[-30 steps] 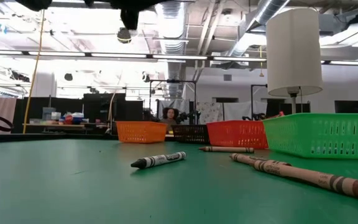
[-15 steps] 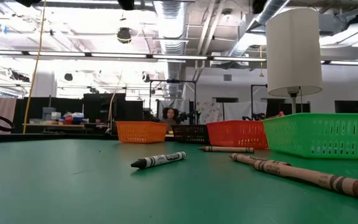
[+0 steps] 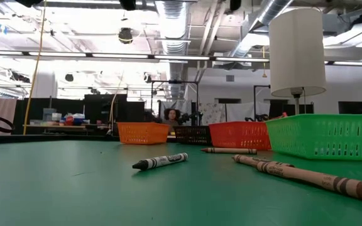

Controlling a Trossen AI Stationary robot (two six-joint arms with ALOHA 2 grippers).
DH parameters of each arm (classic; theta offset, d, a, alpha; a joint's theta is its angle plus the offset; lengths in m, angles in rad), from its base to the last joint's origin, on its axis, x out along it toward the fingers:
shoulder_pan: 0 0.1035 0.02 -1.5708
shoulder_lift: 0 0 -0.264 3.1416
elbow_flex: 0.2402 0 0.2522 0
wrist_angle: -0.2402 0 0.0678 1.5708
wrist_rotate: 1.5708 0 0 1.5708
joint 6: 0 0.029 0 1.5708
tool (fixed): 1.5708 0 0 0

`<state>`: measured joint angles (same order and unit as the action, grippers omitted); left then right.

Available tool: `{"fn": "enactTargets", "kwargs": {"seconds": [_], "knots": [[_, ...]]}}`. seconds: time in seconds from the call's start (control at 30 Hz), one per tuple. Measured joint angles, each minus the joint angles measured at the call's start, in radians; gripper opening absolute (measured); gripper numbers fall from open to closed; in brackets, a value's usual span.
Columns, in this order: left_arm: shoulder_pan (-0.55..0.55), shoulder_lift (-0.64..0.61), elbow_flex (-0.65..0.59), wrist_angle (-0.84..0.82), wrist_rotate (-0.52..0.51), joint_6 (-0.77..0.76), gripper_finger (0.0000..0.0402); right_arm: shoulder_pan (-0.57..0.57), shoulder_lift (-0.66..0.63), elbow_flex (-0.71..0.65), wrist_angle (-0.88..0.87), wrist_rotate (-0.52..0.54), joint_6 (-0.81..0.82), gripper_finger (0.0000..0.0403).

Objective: Sort crayons
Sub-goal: Put the black crayon into the orange bin

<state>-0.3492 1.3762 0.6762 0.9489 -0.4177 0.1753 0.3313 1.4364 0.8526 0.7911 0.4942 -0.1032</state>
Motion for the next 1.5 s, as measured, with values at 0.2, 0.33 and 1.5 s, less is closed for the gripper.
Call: {"fn": "enactTargets", "kwargs": {"seconds": [0.2, 0.33, 1.5], "knots": [[0.0, 0.0, 0.0, -0.007, 0.002, 0.005, 0.0002, 0.009, 0.003, 0.033, -0.014, 0.0, -0.038, 0.0226], [0.0, 0.0, 0.0, -0.012, -0.001, 0.006, 0.0002, 0.013, -0.011, 0.034, -0.035, 0.0, -0.037, 0.0226], [0.016, 0.0, -0.001, -0.016, -0.012, 0.017, 0.0, -0.038, -0.008, 0.034, -0.03, -0.155, 0.017, 0.022]]}}
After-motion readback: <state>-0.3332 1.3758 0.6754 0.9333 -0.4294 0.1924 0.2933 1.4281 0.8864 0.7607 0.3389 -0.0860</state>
